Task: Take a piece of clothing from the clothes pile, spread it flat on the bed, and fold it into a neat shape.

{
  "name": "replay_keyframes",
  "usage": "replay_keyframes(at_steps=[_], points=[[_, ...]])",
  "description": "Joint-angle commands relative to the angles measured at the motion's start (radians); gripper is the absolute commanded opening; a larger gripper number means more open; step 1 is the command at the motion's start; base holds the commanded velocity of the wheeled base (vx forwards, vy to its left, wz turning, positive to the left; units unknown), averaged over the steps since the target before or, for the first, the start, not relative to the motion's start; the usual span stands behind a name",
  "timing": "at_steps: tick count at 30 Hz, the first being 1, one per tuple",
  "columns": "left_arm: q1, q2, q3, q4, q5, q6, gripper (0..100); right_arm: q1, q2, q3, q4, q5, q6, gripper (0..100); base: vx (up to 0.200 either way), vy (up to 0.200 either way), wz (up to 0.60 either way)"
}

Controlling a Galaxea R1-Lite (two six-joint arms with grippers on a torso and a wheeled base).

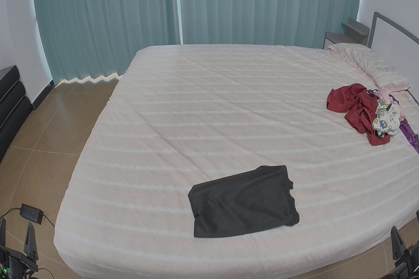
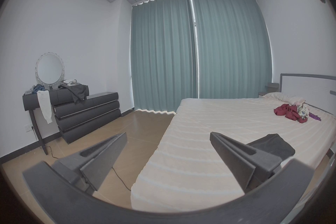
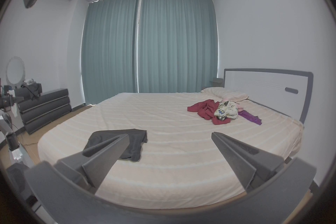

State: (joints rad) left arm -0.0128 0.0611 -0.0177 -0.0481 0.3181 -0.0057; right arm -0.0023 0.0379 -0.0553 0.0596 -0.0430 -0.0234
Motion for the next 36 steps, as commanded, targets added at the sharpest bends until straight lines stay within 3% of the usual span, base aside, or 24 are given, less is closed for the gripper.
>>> replay_keyframes(at_steps=[1, 4, 5, 6, 8, 10, 13, 14, 16, 17, 21, 28, 33, 35, 36], points=[[0.013, -0.061, 0.015, 0.008, -0.067, -0.011, 100, 0.001, -0.038, 0.000, 0.008, -0.011, -0.029, 100, 0.000, 0.000, 0.00], [0.013, -0.061, 0.016, 0.008, -0.165, -0.005, 100, 0.001, -0.038, 0.000, 0.008, 0.045, -0.033, 100, 0.000, 0.000, 0.00], [0.013, -0.061, 0.016, 0.008, -0.165, -0.005, 100, 0.001, -0.038, 0.000, 0.008, 0.045, -0.033, 100, 0.000, 0.000, 0.00], [0.013, -0.061, 0.016, 0.016, -0.246, -0.030, 100, 0.001, -0.038, 0.002, 0.008, 0.184, 0.020, 100, 0.000, 0.000, 0.00], [0.013, -0.061, 0.016, 0.043, -0.289, -0.043, 100, 0.001, -0.038, 0.002, 0.006, 0.249, 0.096, 100, 0.000, 0.000, 0.00], [0.013, -0.061, 0.016, 0.047, -0.309, -0.017, 100, 0.001, -0.038, 0.000, 0.005, 0.242, 0.145, 100, 0.000, 0.000, 0.00], [0.013, -0.061, 0.016, 0.048, -0.320, 0.012, 100, 0.001, -0.038, 0.000, 0.005, 0.219, 0.151, 100, 0.000, 0.000, 0.00], [0.013, -0.061, 0.016, 0.050, -0.338, 0.012, 100, 0.001, -0.038, -0.001, 0.005, 0.176, 0.132, 100, 0.000, 0.000, 0.00], [0.013, -0.061, 0.016, 0.051, -0.338, 0.009, 100, 0.001, -0.038, 0.000, 0.006, 0.166, 0.097, 100, 0.000, 0.000, 0.00], [0.013, -0.061, 0.016, 0.051, -0.335, 0.015, 100, 0.001, -0.038, 0.002, 0.006, 0.150, 0.031, 100, 0.000, 0.000, 0.00], [0.013, -0.061, 0.016, 0.051, -0.332, 0.013, 100, -0.001, -0.038, 0.002, 0.006, -0.017, -0.049, 100, 0.000, 0.000, 0.00], [0.013, -0.061, 0.016, 0.053, -0.332, 0.015, 100, 0.001, -0.038, 0.017, -0.037, -0.129, -0.058, 100, 0.000, 0.000, 0.00], [0.013, -0.061, 0.016, 0.050, -0.333, 0.013, 100, 0.001, -0.038, 0.017, -0.038, -0.118, -0.069, 100, 0.000, 0.000, 0.00], [0.013, -0.061, 0.016, 0.050, -0.333, 0.013, 100, 0.001, -0.038, 0.017, -0.037, -0.077, -0.055, 100, 0.000, 0.000, 0.00], [0.013, -0.061, 0.016, 0.050, -0.333, 0.013, 100, 0.001, -0.038, 0.017, -0.037, -0.014, -0.020, 100, 0.000, 0.000, 0.00]])
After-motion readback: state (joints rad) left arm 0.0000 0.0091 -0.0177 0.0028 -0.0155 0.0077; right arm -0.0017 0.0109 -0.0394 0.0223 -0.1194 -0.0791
